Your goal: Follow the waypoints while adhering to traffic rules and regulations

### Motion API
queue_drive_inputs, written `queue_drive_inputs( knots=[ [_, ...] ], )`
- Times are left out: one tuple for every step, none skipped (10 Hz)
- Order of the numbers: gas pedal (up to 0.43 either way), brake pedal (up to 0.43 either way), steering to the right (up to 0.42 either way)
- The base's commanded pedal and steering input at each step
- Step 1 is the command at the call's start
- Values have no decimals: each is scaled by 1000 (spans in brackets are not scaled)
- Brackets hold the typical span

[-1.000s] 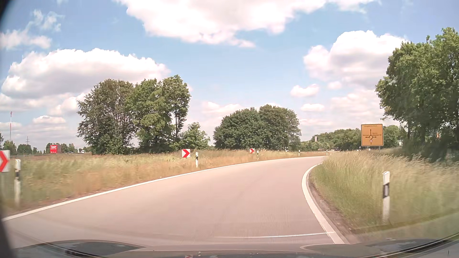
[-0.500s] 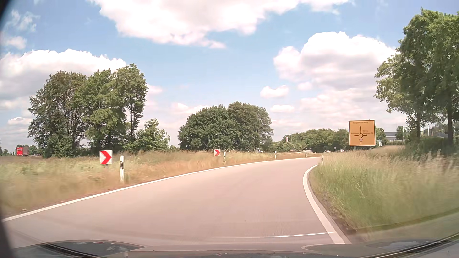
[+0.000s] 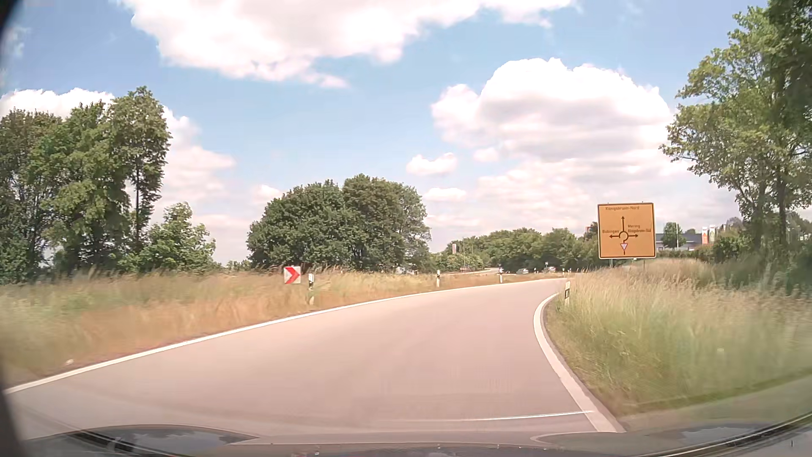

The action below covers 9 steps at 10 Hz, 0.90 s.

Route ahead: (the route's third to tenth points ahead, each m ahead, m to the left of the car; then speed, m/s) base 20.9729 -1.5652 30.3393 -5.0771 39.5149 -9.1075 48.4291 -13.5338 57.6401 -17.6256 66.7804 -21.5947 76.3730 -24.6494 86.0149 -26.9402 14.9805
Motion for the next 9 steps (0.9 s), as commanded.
queue_drive_inputs(
  knots=[
    [150,12,67],
    [157,12,66],
    [157,12,65],
    [157,12,64],
    [157,12,63],
    [157,12,62],
    [157,12,60],
    [169,12,56],
    [169,12,54]
  ],
)
